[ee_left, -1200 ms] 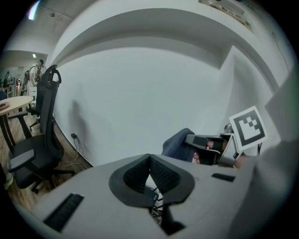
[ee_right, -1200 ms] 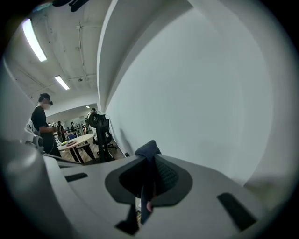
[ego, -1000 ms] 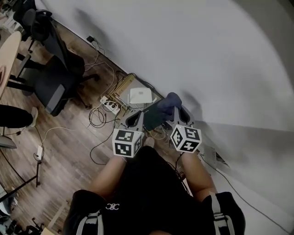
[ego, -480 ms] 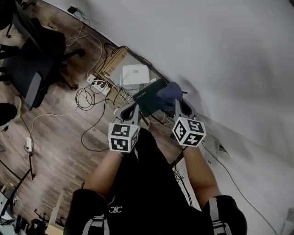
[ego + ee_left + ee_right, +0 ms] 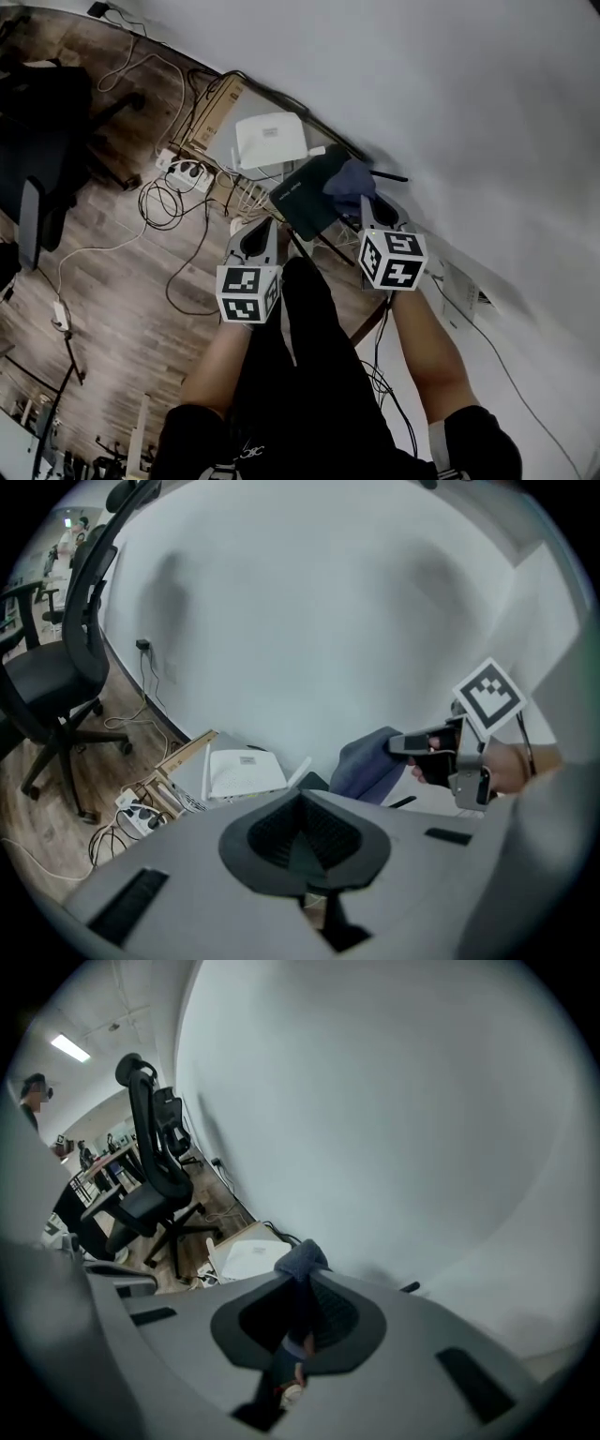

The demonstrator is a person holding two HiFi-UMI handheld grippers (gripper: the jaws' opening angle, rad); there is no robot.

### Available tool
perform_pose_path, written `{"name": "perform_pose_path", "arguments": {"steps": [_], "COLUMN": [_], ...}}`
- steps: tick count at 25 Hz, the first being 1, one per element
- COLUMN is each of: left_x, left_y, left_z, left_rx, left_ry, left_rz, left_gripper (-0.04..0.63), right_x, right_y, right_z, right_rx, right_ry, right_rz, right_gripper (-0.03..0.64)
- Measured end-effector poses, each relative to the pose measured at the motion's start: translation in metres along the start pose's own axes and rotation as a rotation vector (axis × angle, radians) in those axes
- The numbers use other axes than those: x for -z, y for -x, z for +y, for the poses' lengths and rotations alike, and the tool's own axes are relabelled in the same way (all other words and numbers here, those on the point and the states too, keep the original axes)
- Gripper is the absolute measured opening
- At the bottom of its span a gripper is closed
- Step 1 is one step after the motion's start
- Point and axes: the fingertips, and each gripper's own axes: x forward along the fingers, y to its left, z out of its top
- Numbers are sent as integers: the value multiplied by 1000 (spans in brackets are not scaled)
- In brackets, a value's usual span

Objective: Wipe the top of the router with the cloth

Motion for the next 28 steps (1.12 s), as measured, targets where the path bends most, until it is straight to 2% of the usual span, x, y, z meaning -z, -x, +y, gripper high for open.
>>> {"name": "perform_pose_path", "arguments": {"steps": [11, 17, 24, 28], "left_x": [43, 47, 42, 40], "left_y": [-41, -45, -46, -47], "left_z": [33, 34, 45, 52], "left_rx": [38, 72, 76, 69], "left_ry": [-43, -74, -93, -90], "left_rz": [78, 116, 132, 134], "left_gripper": [2, 0, 2, 2], "right_x": [44, 34, 36, 43], "right_y": [-98, -136, -173, -190], "right_z": [-23, -23, -32, -33], "right_rx": [106, 65, 62, 50], "right_ry": [47, 210, 253, 319], "right_rz": [159, 123, 171, 217], "right_gripper": [6, 5, 5, 6]}}
